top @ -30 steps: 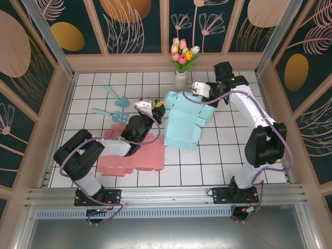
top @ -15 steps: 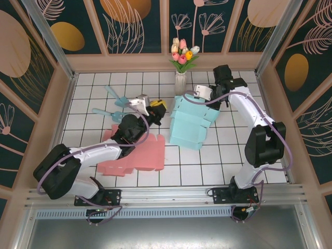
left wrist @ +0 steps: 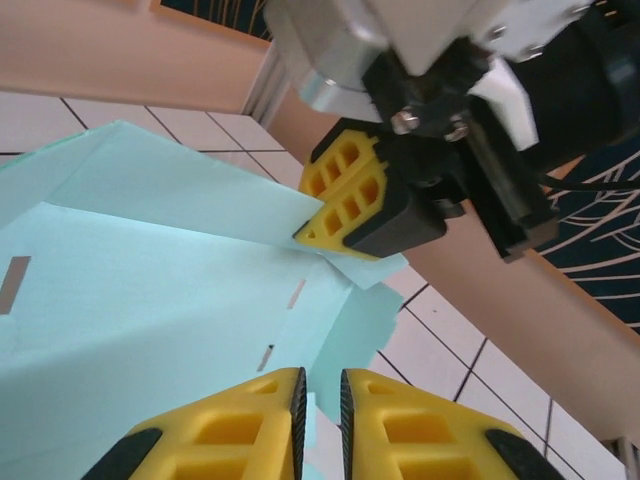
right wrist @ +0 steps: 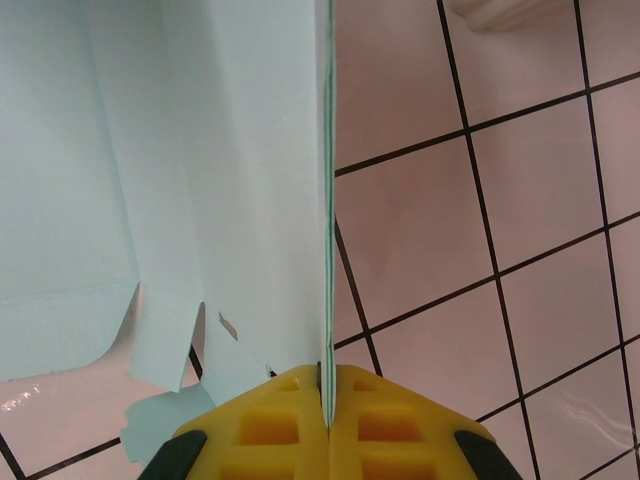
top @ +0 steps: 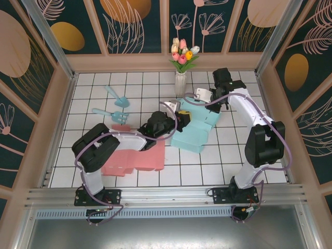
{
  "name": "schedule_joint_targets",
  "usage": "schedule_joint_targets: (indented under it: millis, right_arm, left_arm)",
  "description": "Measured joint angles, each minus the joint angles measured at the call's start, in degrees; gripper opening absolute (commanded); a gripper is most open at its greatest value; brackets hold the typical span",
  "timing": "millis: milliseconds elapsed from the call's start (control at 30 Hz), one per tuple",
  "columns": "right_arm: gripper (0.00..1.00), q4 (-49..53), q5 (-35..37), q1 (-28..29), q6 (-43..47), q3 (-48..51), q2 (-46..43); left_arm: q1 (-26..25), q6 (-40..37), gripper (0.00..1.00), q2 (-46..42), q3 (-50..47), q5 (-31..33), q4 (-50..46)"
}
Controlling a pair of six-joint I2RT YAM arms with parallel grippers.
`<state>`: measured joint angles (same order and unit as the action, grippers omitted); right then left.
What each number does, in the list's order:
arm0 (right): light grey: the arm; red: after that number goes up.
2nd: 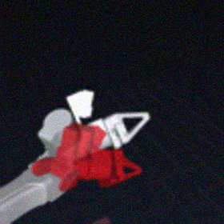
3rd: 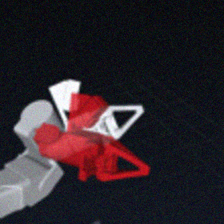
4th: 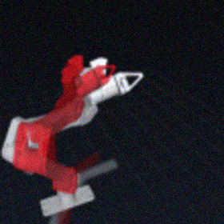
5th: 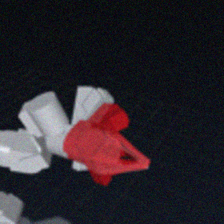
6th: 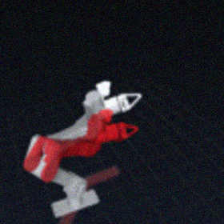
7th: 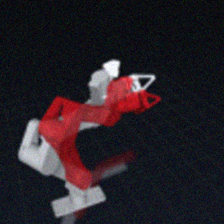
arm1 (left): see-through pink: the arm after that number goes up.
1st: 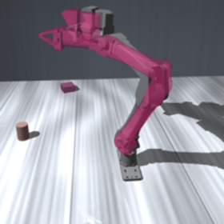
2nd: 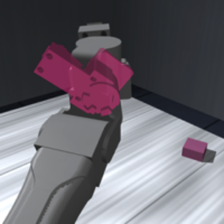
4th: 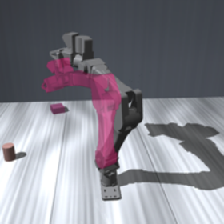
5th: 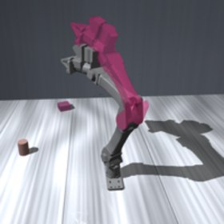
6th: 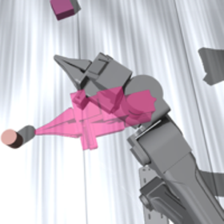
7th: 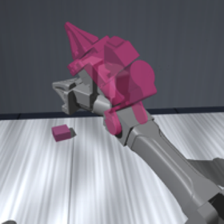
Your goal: Fold the paper box
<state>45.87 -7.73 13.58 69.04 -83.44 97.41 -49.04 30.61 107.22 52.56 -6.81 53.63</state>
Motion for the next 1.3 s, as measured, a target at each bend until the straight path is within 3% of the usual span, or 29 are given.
schedule_joint_targets:
  millis: [267, 433, 600, 967, 1300]
  right_arm:
    - [0.00, -2.0, 0.0, -0.9, 0.1, 3.3, -0.9]
    - [0.00, -2.6, 0.0, -1.0, 0.2, 4.8, -2.3]
    - [0.00, -3.5, 0.1, -1.0, 0.5, 5.4, -2.7]
    - [0.00, -5.5, 0.9, -1.0, 1.1, 8.0, -4.5]
    - [0.00, -6.9, 1.9, -0.8, 1.1, 8.2, -4.7]
  left_arm:
    - [2.2, -1.7, 0.10, 3.4, 4.0, 6.8, -4.3]
    - [6.4, -0.4, 0.09, 3.8, 4.5, 8.7, -5.8]
    - [7.1, -0.1, 0.09, 3.8, 4.5, 10.6, -6.8]
    - [7.1, -0.1, 0.09, 3.8, 6.4, 10.0, -9.3]
    - [7.1, 0.0, 0.09, 4.7, 8.5, 4.0, -9.3]
